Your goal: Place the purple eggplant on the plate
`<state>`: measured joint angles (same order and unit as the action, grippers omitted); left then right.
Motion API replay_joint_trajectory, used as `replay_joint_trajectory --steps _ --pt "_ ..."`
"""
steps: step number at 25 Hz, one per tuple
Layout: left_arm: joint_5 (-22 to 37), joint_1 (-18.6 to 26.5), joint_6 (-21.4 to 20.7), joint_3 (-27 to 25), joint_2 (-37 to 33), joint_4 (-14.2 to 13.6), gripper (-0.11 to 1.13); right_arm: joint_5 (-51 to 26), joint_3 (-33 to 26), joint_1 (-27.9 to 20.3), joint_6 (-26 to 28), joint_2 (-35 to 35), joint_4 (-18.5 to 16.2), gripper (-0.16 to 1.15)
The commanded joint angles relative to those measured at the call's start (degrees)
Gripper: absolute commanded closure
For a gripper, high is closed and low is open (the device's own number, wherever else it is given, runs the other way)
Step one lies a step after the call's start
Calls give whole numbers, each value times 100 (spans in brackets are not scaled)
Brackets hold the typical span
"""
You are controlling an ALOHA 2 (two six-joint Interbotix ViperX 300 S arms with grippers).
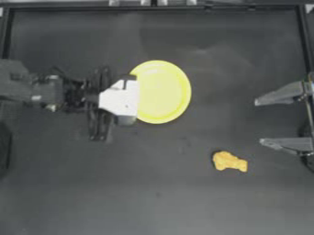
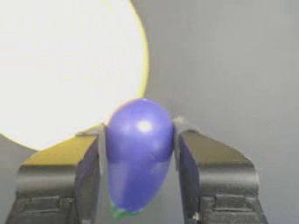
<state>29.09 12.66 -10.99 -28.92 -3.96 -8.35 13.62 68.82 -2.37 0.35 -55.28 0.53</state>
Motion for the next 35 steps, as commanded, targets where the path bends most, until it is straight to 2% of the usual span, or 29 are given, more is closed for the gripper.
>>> replay_joint_trajectory --steps 1,11,23,35 --pt "0 220 -387 475 281 9 61 18 -53 0 9 26 18 -1" --pt "167 650 -879 1503 1433 70 62 35 -26 0 9 26 18 -2" --pt "132 712 -905 1907 2048 97 62 62 18 0 9 26 18 -2" --pt "132 712 -905 1978 2259 97 60 62 18 0 9 26 18 -2"
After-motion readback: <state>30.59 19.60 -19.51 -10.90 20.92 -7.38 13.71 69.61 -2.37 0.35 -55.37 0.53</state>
